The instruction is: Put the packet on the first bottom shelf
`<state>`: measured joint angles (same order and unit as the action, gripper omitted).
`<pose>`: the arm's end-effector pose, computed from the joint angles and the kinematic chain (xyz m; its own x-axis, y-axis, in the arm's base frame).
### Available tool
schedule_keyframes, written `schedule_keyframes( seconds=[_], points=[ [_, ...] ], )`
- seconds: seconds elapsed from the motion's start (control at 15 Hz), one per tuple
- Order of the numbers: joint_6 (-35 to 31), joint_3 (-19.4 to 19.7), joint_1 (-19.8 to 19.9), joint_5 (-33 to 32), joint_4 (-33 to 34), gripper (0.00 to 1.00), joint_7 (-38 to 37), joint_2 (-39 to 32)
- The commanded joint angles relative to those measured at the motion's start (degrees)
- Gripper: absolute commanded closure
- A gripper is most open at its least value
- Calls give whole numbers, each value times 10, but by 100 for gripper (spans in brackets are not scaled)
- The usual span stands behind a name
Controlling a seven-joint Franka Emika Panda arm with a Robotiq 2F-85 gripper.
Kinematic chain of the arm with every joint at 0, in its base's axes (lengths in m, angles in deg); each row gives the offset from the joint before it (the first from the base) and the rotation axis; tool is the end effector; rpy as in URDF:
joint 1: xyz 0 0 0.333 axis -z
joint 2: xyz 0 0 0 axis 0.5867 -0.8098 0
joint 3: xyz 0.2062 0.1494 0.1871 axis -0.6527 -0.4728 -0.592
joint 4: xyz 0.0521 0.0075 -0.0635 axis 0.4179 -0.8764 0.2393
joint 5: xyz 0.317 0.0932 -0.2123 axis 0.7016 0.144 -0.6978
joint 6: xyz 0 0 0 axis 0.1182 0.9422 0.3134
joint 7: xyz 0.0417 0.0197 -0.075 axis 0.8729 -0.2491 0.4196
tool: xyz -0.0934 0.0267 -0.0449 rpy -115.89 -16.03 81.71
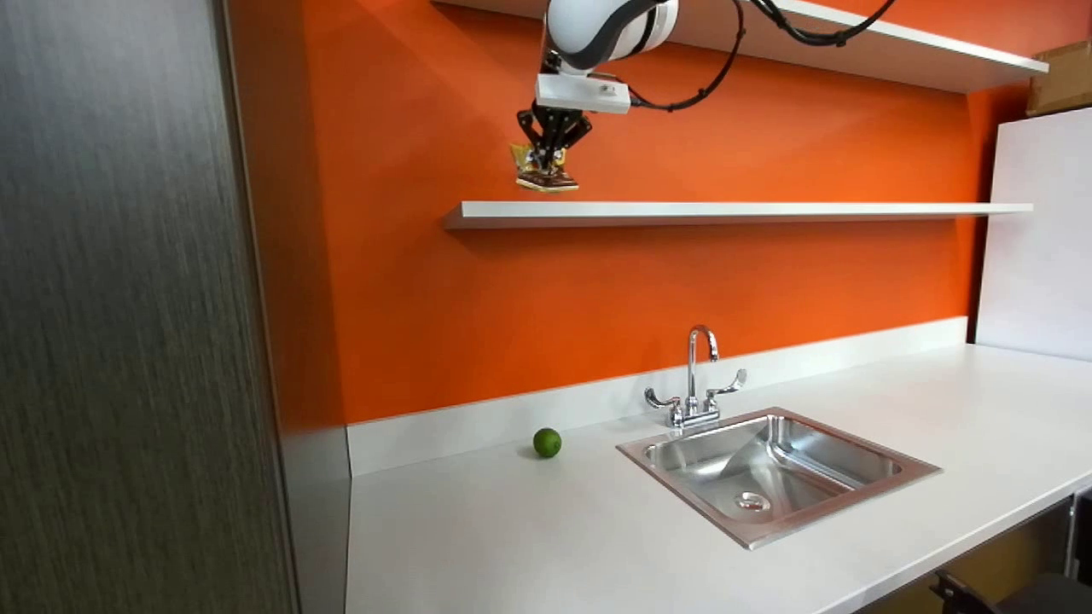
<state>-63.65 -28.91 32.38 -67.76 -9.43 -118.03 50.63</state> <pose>0.6061 0.1574 0.6645 0.7024 -0.0560 0.7096 -0.0877 -0.9961 0.0082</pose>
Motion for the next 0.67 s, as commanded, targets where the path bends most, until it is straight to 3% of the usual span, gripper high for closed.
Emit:
schedule_keyframes(
  seconds=[0.0, 0.33, 0.4, 0.47, 0.6],
  points=[
    [32, 27, -34, -28, 69, 100, -28, -49],
    [64, 54, -67, -29, 104, 100, -32, -77],
    [74, 58, -73, -29, 111, 74, -33, -80],
    [82, 62, -78, -30, 115, 72, -34, -83],
    [98, 68, -85, -32, 123, 57, -38, -84]
  ],
)
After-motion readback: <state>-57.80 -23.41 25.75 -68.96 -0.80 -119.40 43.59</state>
